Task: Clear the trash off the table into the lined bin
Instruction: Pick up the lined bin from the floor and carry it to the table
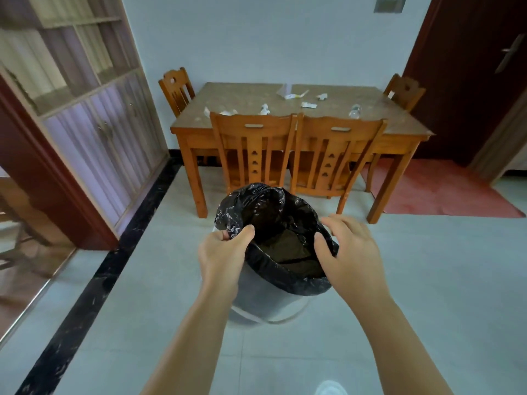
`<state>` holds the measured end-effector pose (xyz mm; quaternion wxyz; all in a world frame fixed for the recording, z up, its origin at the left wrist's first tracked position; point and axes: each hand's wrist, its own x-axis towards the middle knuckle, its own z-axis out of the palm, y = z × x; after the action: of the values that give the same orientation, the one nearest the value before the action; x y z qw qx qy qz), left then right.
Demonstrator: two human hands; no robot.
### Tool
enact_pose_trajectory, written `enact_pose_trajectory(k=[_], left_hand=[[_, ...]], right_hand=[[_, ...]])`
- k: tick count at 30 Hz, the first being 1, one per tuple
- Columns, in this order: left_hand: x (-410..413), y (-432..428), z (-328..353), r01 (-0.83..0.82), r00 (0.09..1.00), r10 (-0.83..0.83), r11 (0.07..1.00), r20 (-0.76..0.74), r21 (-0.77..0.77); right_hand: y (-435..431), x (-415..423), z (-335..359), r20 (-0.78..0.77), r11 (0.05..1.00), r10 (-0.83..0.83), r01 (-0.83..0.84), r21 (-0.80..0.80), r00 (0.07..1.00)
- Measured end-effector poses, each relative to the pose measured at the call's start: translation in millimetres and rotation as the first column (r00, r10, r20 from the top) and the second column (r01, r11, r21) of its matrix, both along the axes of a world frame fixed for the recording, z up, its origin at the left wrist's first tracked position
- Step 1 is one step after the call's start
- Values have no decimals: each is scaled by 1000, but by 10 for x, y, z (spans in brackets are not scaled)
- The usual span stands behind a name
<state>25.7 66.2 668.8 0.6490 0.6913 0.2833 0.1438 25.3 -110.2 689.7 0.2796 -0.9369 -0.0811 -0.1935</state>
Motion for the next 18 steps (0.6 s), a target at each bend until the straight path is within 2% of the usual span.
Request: enact_pose_trajectory(k=[3,9,15,18], left_hand=[[12,196,153,7,999,-5,999,52,-47],[108,646,442,17,993,-13,999,115,-32],[237,1070,466,-74,979,35,979,201,189],[453,1236,425,-144,969,91,963,230,230]], right_hand=[[150,-15,188,-6,1000,16,-16,-5,1000],[459,93,444,-11,999,-2,1,-44,1000],[774,350,534,-19,997,48,-49,-65,999],[913,632,531,-33,994,84,-86,-69,996]])
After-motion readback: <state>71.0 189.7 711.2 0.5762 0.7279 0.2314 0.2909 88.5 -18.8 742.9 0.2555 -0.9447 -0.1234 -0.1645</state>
